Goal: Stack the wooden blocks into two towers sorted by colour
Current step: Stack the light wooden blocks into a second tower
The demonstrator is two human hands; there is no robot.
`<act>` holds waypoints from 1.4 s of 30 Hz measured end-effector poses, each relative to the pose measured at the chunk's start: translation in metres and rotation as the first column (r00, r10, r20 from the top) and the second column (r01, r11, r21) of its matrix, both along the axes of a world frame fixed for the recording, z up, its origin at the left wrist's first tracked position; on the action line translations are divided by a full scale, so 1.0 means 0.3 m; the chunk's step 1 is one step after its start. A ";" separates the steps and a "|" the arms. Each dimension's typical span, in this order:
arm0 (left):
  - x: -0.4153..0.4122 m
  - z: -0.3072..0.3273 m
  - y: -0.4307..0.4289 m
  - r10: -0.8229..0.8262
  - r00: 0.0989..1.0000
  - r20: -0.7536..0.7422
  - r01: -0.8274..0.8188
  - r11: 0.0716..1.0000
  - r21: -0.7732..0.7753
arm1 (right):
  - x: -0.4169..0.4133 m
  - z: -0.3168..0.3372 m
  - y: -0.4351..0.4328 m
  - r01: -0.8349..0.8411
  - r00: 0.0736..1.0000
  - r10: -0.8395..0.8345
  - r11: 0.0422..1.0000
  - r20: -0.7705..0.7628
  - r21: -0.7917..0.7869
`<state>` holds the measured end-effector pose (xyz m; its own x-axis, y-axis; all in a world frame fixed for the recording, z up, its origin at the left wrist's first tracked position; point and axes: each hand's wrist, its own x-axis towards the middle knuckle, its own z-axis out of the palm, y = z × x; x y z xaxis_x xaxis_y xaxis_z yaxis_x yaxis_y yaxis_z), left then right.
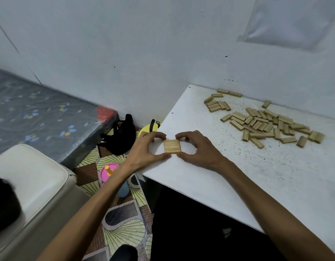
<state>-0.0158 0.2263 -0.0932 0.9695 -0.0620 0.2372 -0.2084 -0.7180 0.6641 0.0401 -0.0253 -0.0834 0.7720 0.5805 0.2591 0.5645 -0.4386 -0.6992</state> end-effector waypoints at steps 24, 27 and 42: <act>0.002 -0.007 0.008 0.011 1.000 -0.021 -0.010 1.000 0.010 | 0.010 -0.008 -0.005 0.000 1.000 0.000 1.000 -0.021 0.001; -0.002 -0.008 0.006 0.012 1.000 0.003 -0.012 1.000 0.014 | 0.014 -0.016 -0.003 -0.004 1.000 0.004 1.000 0.011 -0.013; 0.045 0.092 -0.001 -0.130 0.983 -0.131 0.155 0.966 0.206 | 0.109 0.064 0.026 -0.148 0.974 0.098 0.958 -0.205 -0.247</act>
<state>-0.0023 0.2262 -0.0657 0.9669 -0.2386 0.0902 -0.2499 -0.8143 0.5239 0.0727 -0.0175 -0.0642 0.7105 0.7014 -0.0561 0.4944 -0.5543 -0.6695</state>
